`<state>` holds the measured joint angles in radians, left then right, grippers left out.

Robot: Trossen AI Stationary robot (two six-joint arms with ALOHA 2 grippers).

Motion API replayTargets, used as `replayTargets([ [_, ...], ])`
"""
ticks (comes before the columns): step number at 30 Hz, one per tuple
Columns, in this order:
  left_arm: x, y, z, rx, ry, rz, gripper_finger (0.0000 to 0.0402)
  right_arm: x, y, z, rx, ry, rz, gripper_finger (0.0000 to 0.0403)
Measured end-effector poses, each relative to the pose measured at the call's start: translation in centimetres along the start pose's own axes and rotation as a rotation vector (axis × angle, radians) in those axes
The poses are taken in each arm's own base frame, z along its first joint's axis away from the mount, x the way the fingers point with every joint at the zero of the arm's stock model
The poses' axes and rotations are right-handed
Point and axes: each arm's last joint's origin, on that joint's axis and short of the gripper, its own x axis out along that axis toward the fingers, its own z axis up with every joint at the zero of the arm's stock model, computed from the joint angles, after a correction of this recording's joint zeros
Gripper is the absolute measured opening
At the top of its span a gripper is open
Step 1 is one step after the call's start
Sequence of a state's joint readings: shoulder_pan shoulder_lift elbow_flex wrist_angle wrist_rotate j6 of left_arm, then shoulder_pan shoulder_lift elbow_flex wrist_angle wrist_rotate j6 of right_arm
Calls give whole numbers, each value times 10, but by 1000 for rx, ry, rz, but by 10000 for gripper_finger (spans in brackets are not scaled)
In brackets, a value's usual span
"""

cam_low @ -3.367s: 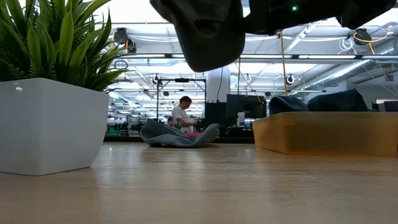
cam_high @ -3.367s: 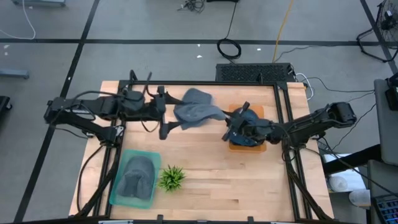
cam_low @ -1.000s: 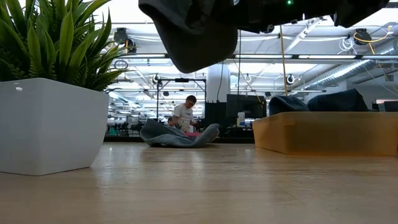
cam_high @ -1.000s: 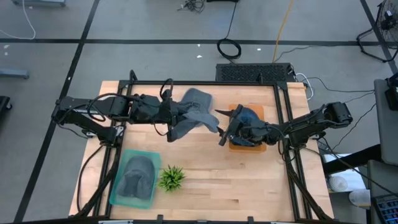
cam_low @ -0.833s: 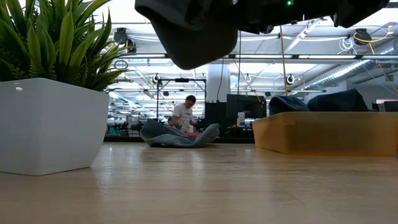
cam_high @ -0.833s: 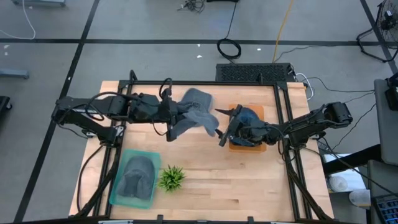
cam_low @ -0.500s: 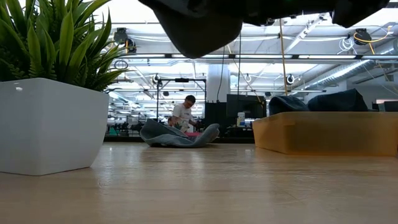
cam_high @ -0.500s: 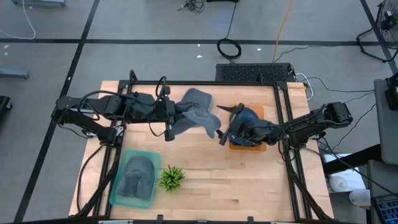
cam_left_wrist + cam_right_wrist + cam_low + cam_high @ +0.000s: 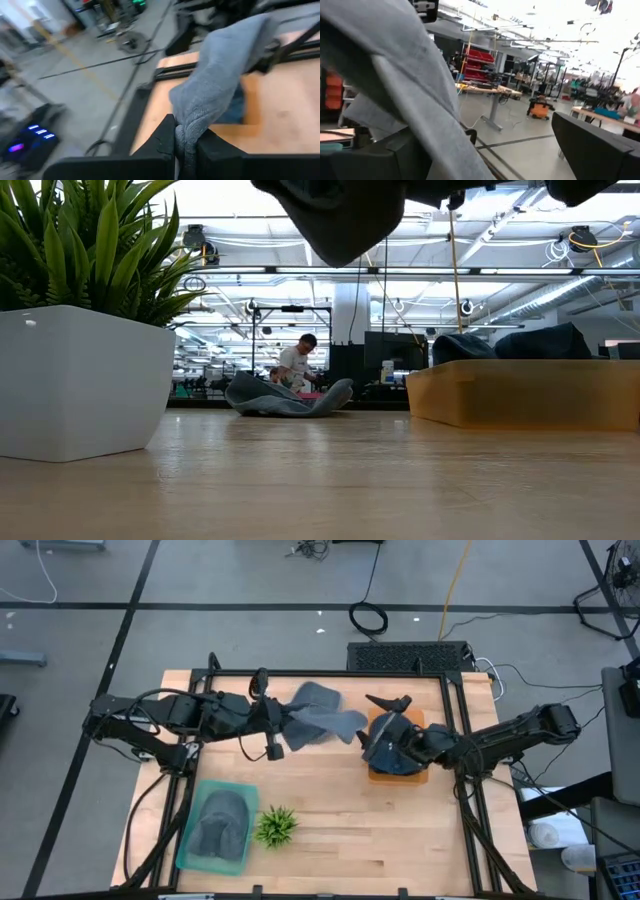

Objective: Pick & Place hat
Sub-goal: Put the bottom gray cap into the green bin

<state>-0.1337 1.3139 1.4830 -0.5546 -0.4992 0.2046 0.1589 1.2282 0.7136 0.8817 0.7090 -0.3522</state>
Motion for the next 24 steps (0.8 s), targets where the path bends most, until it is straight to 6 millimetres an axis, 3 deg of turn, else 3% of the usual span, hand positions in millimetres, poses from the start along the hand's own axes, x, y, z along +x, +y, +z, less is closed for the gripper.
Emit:
replayTargets([
  [12, -4, 8, -6, 120, 107, 263, 18, -20, -23, 15, 84, 90, 29, 366],
  [24, -17, -1, -7, 246, 200, 534, 18, -27, -34, 21, 109, 106, 27, 366],
])
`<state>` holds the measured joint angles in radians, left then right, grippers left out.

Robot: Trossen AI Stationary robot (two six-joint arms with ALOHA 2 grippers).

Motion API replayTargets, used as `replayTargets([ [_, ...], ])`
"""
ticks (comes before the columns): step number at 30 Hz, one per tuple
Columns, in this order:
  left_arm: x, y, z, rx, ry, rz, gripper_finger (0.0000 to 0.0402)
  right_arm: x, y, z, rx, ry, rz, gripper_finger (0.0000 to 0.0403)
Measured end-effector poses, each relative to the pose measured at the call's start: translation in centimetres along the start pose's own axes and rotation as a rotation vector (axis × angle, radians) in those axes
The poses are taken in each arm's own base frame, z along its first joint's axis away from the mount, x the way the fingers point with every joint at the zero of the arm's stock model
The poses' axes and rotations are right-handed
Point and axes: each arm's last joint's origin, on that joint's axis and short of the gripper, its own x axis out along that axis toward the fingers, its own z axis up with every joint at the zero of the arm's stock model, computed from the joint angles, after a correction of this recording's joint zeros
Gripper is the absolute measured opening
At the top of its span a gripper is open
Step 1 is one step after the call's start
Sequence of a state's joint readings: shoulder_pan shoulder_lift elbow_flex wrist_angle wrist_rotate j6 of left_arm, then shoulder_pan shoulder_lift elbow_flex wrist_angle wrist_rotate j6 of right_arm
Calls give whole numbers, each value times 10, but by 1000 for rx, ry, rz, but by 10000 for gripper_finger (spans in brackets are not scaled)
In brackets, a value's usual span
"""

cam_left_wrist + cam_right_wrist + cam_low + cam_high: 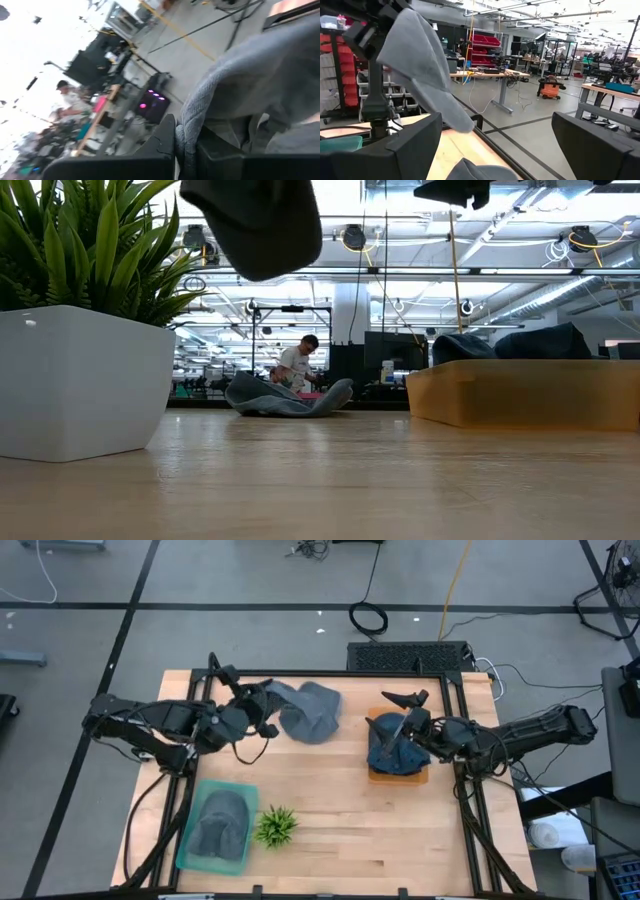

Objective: Pick & Place hat
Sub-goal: Put the bottom gray cap into the green bin

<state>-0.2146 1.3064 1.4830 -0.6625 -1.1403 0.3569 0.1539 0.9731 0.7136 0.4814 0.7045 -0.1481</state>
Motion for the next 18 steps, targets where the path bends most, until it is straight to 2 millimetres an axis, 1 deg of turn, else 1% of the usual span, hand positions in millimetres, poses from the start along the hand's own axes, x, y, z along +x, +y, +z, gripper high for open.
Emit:
replayTargets([
  [5, -19, -4, 2, 12, 3, 114, 18, 3, -4, 0, -23, -5, 4, 366],
  [8, -32, -11, 0, 32, -8, 151, 18, 5, -7, 0, -8, -7, 9, 366],
  [12, -54, -23, -7, 34, -53, 110, 18, 7, -10, -1, 29, -4, -4, 366],
  [18, -76, -33, -12, -52, -117, 43, 18, 8, -10, -1, 47, -8, 16, 366],
])
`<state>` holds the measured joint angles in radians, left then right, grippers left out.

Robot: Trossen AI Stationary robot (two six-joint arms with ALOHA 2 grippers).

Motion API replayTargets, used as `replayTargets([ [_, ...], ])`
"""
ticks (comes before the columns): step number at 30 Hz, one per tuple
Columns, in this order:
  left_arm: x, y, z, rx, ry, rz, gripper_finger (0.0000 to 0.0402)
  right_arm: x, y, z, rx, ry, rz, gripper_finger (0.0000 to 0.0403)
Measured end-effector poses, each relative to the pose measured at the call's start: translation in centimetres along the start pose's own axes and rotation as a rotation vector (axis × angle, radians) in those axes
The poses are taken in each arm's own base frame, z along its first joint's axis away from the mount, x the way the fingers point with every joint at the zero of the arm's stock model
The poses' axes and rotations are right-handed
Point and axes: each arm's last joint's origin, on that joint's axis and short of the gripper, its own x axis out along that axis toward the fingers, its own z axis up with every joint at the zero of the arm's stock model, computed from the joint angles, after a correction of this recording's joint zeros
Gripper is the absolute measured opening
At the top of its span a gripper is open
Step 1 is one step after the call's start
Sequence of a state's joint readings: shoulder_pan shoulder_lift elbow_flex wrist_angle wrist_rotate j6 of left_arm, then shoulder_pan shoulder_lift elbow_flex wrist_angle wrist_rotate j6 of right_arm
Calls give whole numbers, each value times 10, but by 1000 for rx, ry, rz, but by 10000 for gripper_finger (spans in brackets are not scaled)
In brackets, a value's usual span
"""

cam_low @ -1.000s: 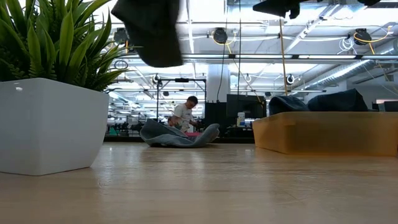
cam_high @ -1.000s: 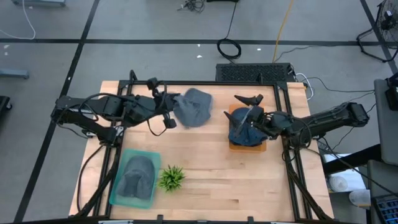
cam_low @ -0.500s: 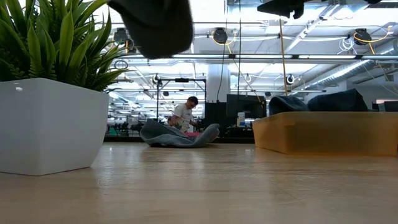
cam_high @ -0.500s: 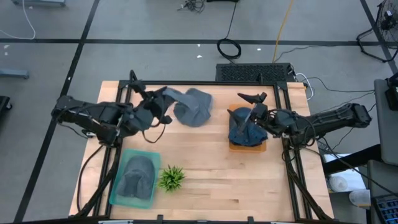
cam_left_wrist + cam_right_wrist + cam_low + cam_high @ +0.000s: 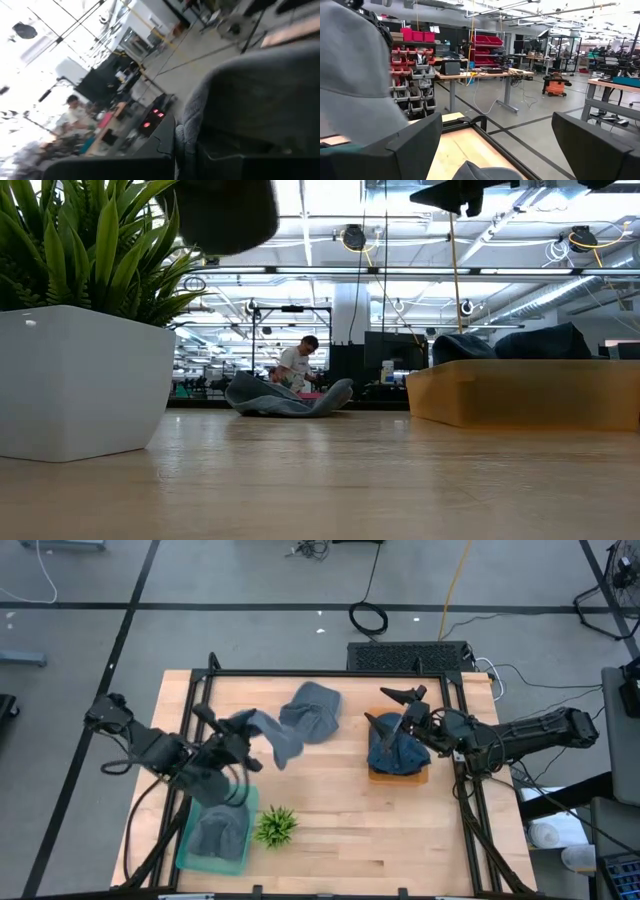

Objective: Pick & Place hat
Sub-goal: Put the bottom gray cap into the green bin

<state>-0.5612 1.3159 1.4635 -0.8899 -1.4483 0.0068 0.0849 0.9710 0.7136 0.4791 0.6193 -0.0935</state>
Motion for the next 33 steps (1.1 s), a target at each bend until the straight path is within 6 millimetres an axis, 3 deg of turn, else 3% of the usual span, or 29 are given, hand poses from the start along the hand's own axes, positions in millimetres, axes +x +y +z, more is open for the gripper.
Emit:
replayTargets([
  [8, -19, -4, -17, -149, 6, -143, 18, 0, 0, -1, 1, 9, -1, 366],
  [15, -22, 0, -48, -241, 244, -260, 18, 0, 1, -6, 47, 54, 1, 366],
  [33, -32, -25, -68, -374, 651, -466, 18, -1, 1, -9, -5, 82, 4, 366],
])
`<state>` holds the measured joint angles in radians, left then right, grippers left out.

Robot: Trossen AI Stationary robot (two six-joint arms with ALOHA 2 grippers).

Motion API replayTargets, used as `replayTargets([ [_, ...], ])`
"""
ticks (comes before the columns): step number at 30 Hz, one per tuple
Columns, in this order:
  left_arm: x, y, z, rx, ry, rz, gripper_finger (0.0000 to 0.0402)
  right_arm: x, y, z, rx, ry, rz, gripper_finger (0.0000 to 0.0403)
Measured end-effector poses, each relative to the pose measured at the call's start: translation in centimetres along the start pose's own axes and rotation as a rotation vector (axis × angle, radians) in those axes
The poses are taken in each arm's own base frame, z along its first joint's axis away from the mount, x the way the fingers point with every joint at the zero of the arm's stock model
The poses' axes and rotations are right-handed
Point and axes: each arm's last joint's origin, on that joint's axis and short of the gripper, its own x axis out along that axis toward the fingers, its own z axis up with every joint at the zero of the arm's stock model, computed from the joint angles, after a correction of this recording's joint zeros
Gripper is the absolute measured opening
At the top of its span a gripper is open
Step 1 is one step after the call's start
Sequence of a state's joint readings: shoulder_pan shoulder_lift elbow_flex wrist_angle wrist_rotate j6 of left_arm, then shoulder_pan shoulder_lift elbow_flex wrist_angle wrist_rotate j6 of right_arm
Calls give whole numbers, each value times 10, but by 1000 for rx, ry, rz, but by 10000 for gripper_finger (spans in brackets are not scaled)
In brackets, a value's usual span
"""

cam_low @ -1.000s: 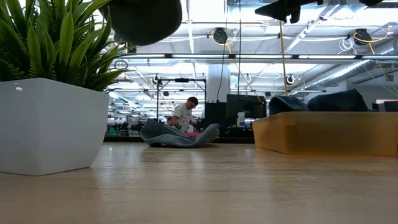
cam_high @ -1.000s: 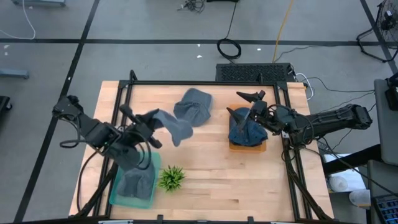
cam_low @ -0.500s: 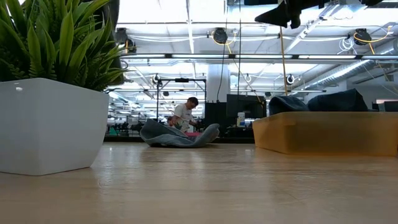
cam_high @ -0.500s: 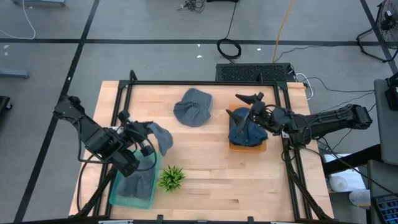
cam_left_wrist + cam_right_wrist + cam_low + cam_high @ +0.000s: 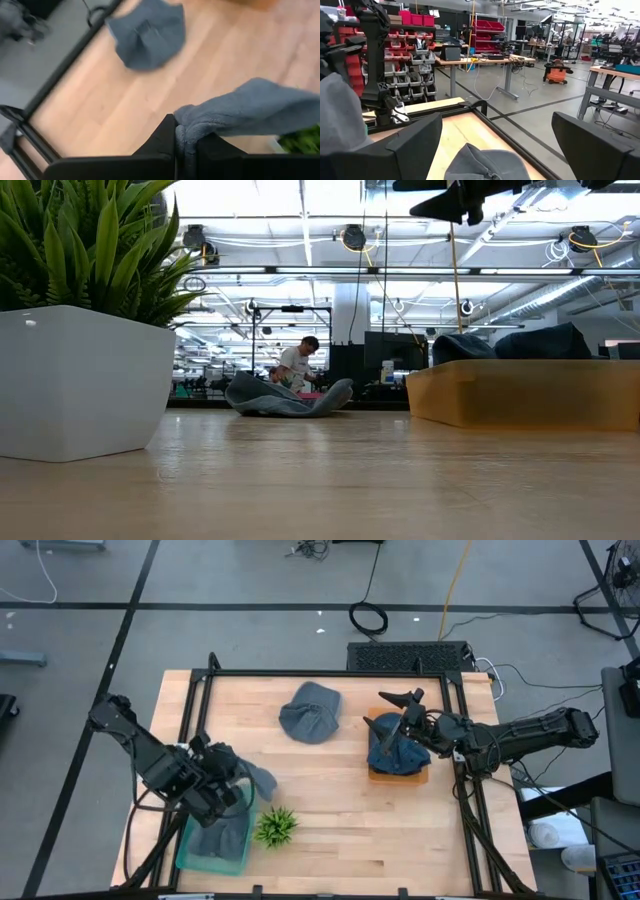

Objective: Pick & Place hat
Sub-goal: Put the bottom gray cap into the green bin

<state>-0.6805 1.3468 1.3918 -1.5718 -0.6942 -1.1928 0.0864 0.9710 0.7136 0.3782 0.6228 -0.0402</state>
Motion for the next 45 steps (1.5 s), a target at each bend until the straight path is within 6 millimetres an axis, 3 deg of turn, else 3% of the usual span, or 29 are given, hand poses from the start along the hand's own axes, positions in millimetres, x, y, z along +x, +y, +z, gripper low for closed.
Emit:
replayTargets([
  [8, -10, -6, -15, 32, 180, -114, 18, 0, 0, -2, -5, 15, -1, 366],
  [21, -43, -16, -58, 52, 540, -283, 18, 2, -4, -3, 6, 27, -29, 366],
  [28, -60, -36, -69, 1, 547, -507, 18, 4, -7, -3, 18, 27, -68, 366],
  [32, -55, -43, -70, -17, 492, -449, 18, 4, -8, -3, 56, 26, -72, 366],
  [45, -26, -74, -86, 44, 551, -186, 18, 4, -7, -3, 79, 27, -40, 366],
])
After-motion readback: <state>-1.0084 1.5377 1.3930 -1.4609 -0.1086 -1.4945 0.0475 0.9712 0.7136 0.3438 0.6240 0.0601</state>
